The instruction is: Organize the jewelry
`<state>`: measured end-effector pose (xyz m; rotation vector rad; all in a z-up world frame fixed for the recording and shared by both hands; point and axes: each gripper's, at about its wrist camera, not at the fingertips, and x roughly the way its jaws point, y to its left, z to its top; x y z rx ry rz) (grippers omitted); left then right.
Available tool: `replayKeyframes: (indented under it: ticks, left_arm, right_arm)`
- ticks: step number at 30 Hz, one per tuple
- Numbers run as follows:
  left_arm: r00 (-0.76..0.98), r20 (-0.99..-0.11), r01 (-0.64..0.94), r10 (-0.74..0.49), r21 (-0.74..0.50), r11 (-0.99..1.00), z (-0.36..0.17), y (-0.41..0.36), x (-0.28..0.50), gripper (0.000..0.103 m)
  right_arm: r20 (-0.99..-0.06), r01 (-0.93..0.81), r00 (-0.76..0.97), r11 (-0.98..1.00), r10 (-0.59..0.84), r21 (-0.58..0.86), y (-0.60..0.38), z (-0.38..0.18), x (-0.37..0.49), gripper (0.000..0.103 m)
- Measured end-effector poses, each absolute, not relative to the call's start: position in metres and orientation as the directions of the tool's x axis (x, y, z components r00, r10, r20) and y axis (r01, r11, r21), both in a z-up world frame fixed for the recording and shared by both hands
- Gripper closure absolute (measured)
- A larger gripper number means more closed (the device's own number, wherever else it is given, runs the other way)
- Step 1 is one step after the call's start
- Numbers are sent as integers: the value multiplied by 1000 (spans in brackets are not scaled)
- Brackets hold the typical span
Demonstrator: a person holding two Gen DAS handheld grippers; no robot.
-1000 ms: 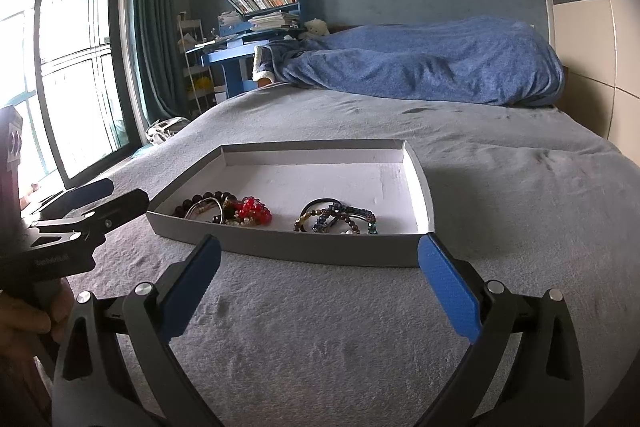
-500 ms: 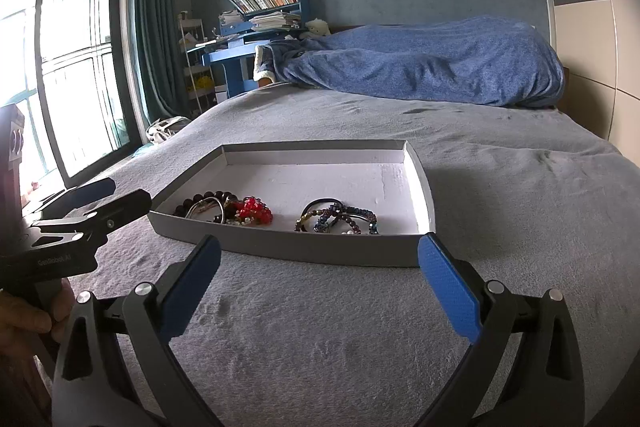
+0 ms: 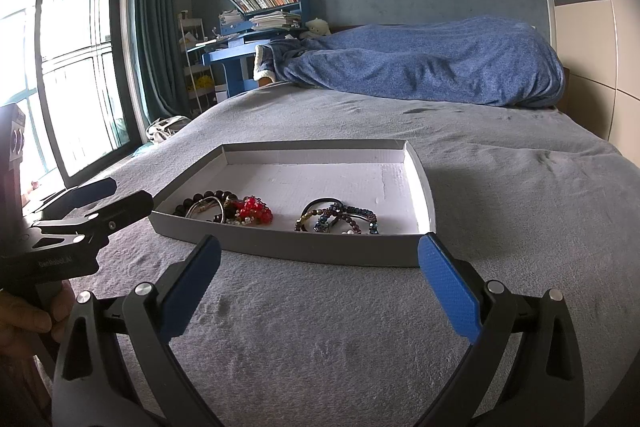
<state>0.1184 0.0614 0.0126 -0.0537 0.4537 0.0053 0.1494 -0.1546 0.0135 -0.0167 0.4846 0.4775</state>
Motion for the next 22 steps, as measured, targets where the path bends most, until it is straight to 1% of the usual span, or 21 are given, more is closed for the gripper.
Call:
replayKeyframes:
  ticks: [22]
  left_arm:
    - [899,-437,-13,-10,-48,999,10,57,122,5]
  right_arm:
    - [-456,-447,774,889,439,97,-154,13,151,6]
